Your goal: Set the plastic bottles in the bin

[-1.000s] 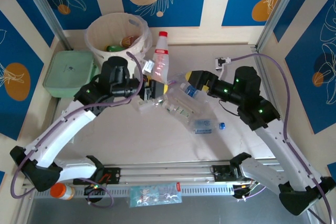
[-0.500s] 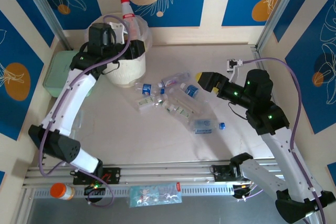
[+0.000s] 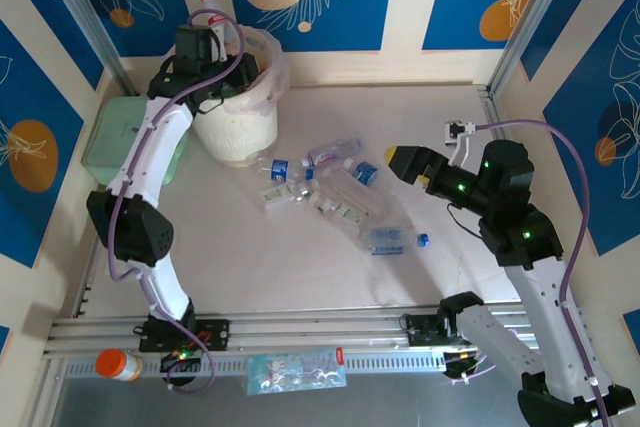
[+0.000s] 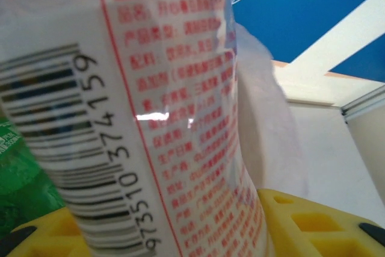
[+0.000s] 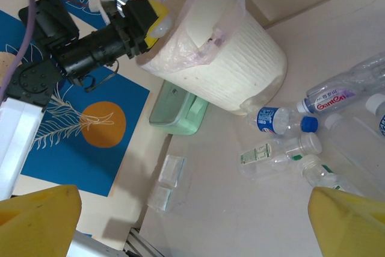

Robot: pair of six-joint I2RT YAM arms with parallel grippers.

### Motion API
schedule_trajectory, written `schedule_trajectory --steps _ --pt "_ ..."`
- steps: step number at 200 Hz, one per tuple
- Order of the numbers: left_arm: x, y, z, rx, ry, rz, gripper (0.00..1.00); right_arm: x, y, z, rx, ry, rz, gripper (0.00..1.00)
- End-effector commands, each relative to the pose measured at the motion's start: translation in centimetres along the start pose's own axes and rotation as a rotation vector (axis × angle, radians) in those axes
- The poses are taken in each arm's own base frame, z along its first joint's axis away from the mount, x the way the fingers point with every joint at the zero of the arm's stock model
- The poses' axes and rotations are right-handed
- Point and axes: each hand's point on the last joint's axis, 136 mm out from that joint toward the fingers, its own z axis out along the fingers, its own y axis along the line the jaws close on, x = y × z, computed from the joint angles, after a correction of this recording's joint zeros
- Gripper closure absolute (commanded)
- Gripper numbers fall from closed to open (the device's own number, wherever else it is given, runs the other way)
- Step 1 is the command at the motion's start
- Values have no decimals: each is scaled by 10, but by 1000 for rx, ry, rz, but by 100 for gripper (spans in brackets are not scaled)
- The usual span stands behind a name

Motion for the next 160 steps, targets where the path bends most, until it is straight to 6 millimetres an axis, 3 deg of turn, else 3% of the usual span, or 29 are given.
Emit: schedule_trajectory --steps 1,63,84,119,160 --pt "-12 13 7 -50 -23 -8 50 2 8 -9 -22 12 -24 4" --pt "6 45 41 -130 55 -27 39 2 4 -13 -10 4 -22 5" --pt "15 53 47 -161 78 -35 27 3 3 -15 -10 2 -18 5" --pt "13 53 39 -172 68 -44 14 2 3 -15 -7 2 -19 5" --pt "-12 39 9 -157 -15 -23 7 0 4 -15 -8 -7 -22 5"
